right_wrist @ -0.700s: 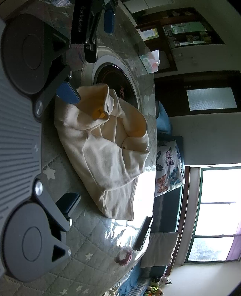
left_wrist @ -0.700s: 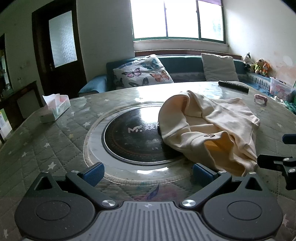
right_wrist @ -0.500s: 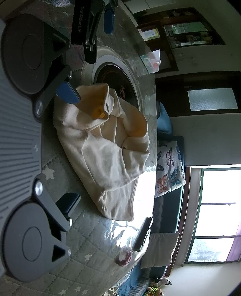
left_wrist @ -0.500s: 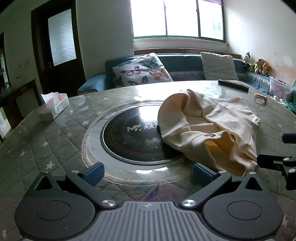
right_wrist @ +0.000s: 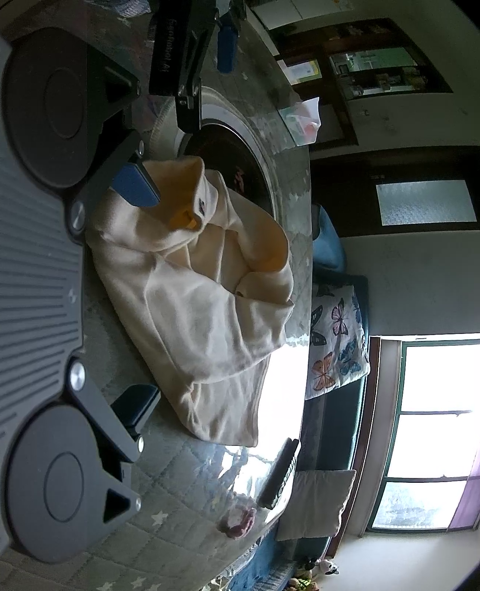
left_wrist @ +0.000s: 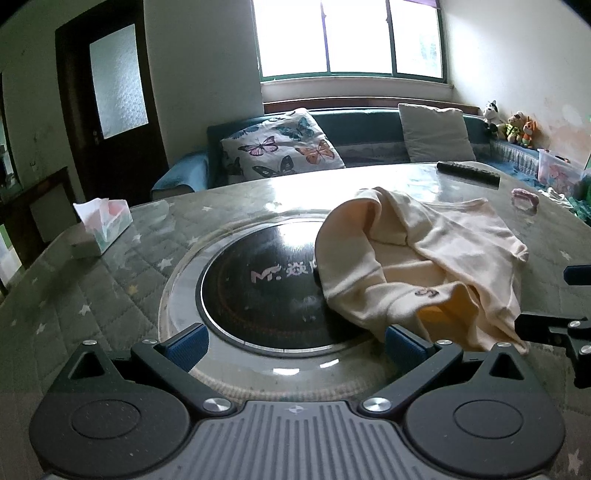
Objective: Fold clothes
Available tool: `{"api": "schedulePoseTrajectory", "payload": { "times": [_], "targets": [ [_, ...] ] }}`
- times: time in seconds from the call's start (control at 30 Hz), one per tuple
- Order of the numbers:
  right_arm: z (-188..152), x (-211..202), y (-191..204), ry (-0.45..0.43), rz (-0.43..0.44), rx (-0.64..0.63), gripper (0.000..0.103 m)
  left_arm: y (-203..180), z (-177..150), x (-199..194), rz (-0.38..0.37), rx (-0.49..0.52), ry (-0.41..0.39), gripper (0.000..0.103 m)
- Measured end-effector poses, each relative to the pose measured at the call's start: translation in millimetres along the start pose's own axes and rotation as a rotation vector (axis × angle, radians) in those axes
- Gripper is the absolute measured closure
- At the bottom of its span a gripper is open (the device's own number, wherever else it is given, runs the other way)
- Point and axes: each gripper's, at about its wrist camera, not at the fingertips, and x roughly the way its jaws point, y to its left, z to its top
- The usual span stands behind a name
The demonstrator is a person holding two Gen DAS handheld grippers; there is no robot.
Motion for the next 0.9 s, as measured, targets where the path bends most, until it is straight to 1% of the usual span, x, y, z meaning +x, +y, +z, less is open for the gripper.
{"api": "schedulePoseTrajectory", "payload": {
  "times": [0.27, 0.33, 0.47, 0.5, 0.57, 0.63, 0.67, 0.8, 0.83, 0.9],
  "targets": [
    [18, 17, -8, 0.009, -0.001, -0.005, 0.0, -7, 25, 18, -0.013, 0.059, -0.028, 0.001],
    [23, 21, -11, 0.011, 0.001, -0.007, 0.0, -9, 33, 24, -0.019, 0.074, -0.034, 0.004],
    [35, 33, -18, 0.01, -0.004, -0.006, 0.0, -16, 49, 39, -0.033, 0.119, -0.053, 0.009],
    [38, 37, -20, 0.012, -0.005, -0.005, 0.0, -17, 52, 43, -0.036, 0.128, -0.053, 0.012],
    [44, 45, -25, 0.016, -0.008, -0.002, 0.0, -22, 59, 52, -0.043, 0.153, -0.054, 0.014],
    [50, 53, -29, 0.02, -0.011, 0.001, 0.0, -26, 67, 62, -0.053, 0.18, -0.056, 0.02],
    [53, 57, -32, 0.022, -0.012, 0.003, 0.0, -29, 70, 67, -0.059, 0.193, -0.056, 0.02],
    [64, 72, -41, 0.03, -0.017, 0.009, 0.003, -36, 82, 92, -0.091, 0.228, -0.046, 0.027],
    [67, 76, -43, 0.032, -0.019, 0.01, 0.005, -37, 85, 98, -0.104, 0.232, -0.04, 0.028],
    [73, 85, -47, 0.037, -0.021, 0.013, 0.005, -40, 90, 111, -0.122, 0.234, -0.028, 0.029]
  ]
}}
